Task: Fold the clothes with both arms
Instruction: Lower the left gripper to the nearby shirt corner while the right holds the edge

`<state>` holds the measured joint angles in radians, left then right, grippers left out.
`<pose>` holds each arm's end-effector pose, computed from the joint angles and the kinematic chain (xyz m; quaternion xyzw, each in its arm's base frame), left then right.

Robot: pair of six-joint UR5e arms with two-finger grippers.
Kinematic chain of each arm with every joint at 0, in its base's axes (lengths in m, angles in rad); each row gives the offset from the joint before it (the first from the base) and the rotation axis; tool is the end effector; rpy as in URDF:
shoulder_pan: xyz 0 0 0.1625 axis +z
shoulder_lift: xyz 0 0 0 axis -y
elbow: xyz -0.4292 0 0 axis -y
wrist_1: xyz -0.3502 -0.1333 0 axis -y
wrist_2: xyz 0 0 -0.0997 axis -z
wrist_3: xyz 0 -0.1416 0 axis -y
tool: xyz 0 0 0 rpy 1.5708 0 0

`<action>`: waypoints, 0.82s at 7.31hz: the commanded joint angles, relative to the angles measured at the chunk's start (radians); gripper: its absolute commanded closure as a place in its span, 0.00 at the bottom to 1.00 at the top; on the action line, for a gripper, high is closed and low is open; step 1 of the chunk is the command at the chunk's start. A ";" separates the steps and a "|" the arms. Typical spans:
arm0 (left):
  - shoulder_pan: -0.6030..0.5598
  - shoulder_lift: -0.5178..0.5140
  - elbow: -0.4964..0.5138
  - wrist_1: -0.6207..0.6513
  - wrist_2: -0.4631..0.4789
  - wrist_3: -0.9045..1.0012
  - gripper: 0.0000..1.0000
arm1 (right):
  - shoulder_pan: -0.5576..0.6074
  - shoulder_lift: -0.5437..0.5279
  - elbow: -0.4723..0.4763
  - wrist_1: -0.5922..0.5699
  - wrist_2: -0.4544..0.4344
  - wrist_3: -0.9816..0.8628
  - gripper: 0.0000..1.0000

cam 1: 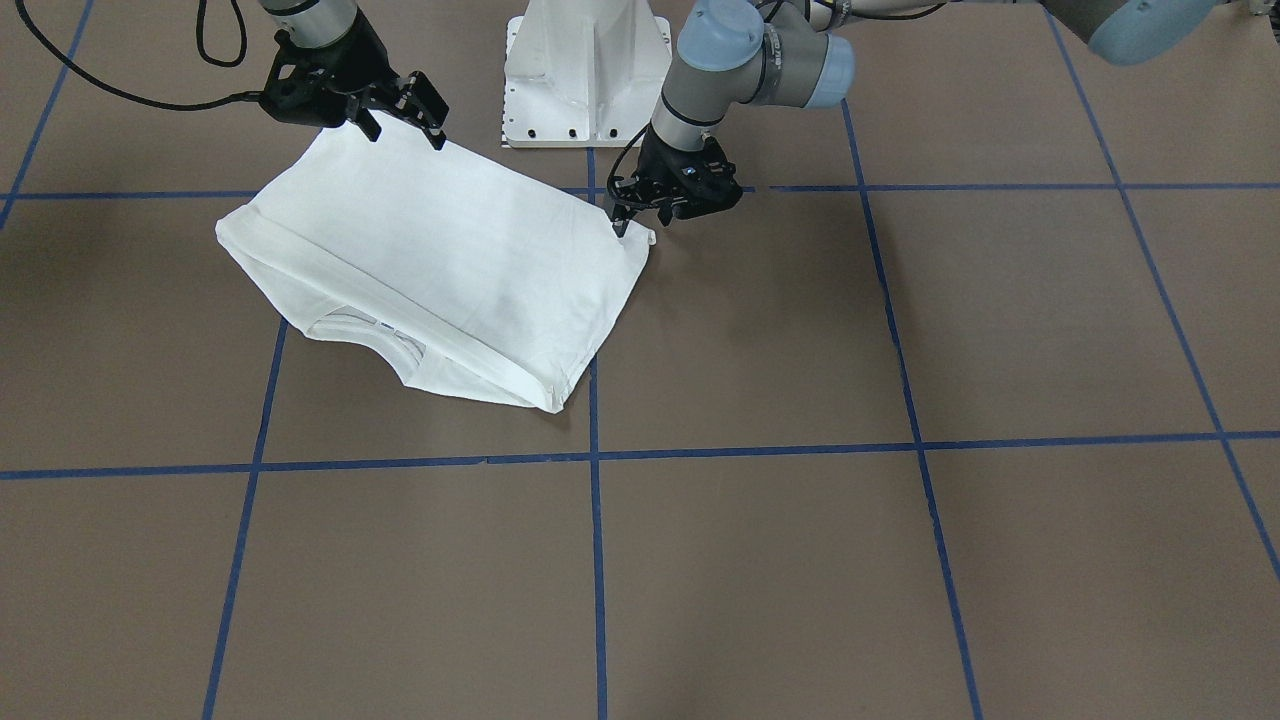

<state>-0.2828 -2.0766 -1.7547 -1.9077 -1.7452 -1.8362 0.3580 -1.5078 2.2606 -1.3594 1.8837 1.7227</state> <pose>0.5929 -0.2855 0.3020 -0.0716 0.4898 -0.1937 0.8470 -0.3901 -0.2417 0.3463 -0.0902 -0.4697 0.1508 0.8651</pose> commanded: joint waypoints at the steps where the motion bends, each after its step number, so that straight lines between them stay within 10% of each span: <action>1: 0.001 -0.016 0.020 -0.002 0.003 0.002 0.60 | 0.001 0.000 -0.001 0.000 0.000 0.000 0.00; 2: -0.001 -0.017 0.011 -0.001 0.001 0.002 0.94 | 0.004 0.000 0.000 0.000 0.000 0.000 0.00; 6: -0.077 -0.003 -0.087 0.098 -0.010 0.006 1.00 | 0.047 0.037 -0.015 -0.003 0.002 0.000 0.00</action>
<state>-0.3285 -2.0830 -1.8064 -1.8683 -1.7514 -1.8323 0.3944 -1.4832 2.2550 -1.3611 1.8891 1.7227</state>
